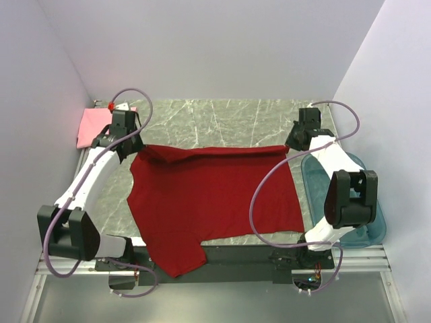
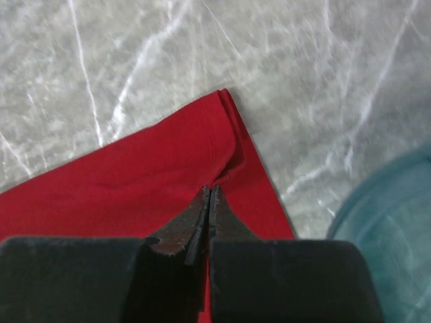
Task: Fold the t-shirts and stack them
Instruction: Fold the tshirt
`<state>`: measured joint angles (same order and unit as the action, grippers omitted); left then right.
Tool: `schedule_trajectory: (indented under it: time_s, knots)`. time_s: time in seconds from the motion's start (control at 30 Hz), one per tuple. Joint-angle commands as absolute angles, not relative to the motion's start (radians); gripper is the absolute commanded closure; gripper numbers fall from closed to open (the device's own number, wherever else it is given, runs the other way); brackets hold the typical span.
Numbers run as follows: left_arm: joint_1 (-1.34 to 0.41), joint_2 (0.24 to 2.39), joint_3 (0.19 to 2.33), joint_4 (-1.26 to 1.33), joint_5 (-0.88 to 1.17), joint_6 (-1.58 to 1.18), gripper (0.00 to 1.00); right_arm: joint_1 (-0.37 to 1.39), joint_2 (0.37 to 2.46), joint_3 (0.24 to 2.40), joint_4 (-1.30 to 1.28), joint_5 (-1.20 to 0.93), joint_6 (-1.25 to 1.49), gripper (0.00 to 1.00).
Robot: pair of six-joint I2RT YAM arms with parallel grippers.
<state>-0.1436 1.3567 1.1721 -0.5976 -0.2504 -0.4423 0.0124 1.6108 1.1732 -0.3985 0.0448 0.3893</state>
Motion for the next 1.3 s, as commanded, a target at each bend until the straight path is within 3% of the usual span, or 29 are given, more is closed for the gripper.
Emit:
schedule_trajectory:
  time_s: [0.0,0.5,1.07,1.13,1.17,1.27]
  knots:
    - [-0.141,1.305,1.128,-0.646,-0.236,-0.509,0.99,0.005,1.549,1.148,-0.411,0.092,0.41,1.0]
    - [-0.143,1.137,0.847,-0.601,-0.118,-0.713,0.99,0.005,1.615,1.071,-0.371,0.138,0.434,1.0]
    - [-0.143,1.092,0.756,-0.607,-0.163,-0.767,0.99,0.005,1.697,1.072,-0.425,0.129,0.451,1.0]
    - [-0.143,1.085,0.752,-0.615,-0.158,-0.77,0.98,0.005,1.69,1.072,-0.434,0.124,0.453,0.95]
    - [-0.143,1.081,0.744,-0.617,-0.153,-0.773,0.98,0.005,1.687,1.072,-0.436,0.121,0.454,0.88]
    - [-0.143,1.06,0.724,-0.614,-0.14,-0.781,0.98,0.005,1.663,1.072,-0.445,0.11,0.462,0.85]
